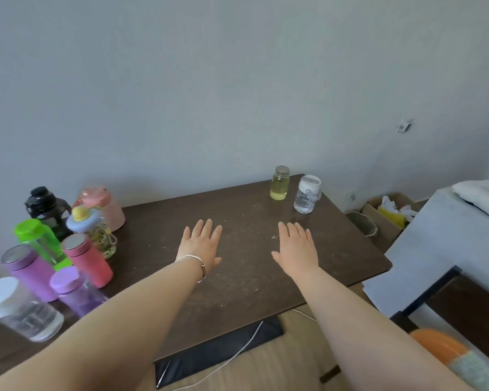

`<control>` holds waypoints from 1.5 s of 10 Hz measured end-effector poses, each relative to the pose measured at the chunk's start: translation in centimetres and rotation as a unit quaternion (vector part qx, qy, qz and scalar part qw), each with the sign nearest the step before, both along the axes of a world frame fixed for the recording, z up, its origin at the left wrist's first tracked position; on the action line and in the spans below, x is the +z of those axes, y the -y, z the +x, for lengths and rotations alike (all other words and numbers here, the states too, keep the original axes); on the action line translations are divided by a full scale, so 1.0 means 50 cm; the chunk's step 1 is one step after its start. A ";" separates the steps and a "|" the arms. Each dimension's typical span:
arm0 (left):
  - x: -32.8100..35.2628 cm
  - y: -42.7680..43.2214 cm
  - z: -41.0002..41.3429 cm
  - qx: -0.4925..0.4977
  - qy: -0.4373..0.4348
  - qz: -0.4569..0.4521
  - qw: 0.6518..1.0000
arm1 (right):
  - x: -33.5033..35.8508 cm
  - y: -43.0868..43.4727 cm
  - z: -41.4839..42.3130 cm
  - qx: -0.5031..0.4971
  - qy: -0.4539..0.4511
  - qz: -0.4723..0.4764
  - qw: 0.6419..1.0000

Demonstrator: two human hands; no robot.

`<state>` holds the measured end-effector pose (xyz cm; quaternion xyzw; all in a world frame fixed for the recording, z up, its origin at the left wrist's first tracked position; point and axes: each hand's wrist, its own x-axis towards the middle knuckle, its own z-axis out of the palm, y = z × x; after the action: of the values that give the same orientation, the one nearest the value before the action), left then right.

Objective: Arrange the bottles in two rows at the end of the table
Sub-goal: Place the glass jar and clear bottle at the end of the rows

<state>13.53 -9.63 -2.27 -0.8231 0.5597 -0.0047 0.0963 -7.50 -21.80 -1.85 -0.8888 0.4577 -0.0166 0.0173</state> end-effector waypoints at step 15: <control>-0.216 0.986 0.048 0.169 -0.423 -0.166 0.875 | -0.211 0.759 0.074 -0.191 0.279 0.092 0.937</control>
<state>15.92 -58.95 -13.05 -0.8327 0.3903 0.2673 -0.2879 -3.79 -59.76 -12.38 -0.7389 0.5952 -0.2243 0.2224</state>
